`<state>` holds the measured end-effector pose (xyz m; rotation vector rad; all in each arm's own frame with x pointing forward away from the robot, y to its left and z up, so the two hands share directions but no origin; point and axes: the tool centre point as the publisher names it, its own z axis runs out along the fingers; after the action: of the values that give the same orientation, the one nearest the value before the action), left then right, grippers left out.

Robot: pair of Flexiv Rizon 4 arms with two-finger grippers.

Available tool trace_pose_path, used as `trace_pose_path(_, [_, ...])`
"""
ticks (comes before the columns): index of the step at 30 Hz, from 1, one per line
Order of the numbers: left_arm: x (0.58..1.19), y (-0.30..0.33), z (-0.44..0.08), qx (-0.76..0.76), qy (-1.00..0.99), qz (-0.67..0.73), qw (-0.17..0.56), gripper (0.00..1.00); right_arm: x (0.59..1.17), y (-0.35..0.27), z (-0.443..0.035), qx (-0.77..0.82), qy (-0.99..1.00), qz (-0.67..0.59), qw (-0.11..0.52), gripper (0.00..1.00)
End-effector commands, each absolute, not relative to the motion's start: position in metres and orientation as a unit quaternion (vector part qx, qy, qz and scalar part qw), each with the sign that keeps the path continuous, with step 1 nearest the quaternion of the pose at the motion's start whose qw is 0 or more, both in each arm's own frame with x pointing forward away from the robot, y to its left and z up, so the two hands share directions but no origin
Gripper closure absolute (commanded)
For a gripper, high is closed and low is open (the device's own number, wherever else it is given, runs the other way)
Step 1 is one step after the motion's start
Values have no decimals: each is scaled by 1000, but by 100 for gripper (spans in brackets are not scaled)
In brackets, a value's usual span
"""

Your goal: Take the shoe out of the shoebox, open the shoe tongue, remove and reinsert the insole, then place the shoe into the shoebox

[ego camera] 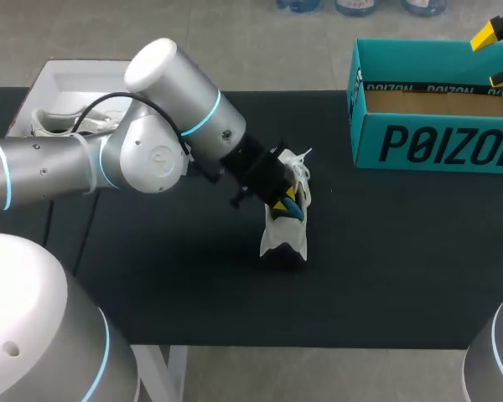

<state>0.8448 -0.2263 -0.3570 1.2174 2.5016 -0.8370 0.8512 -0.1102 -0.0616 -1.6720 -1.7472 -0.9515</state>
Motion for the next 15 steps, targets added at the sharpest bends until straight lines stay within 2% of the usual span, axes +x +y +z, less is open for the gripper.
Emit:
trace_pose_path(1, [835,-215,-346,418,852,-290,123,53,853,-110,-62,-620,-648,-351,268,0])
trace_pose_path(4, [830,-210,-340,421,850,-292,125,64,853,-110,-62,-620,-648,-351,268,0])
trace_pose_path(6, [828,-209,-339,423,849,-291,125,76,853,-110,-62,-620,-648,-351,268,0])
trace_pose_path(7, [828,-208,-339,424,849,-291,125,85,853,-110,-62,-620,-648,-351,268,0])
trace_pose_path(8, [827,-208,-339,426,848,-291,123,100,853,-110,-62,-620,-648,-351,268,0])
trace_pose_path(15, [821,-213,-348,439,847,-285,96,100,853,-110,-62,-620,-648,-351,268,0])
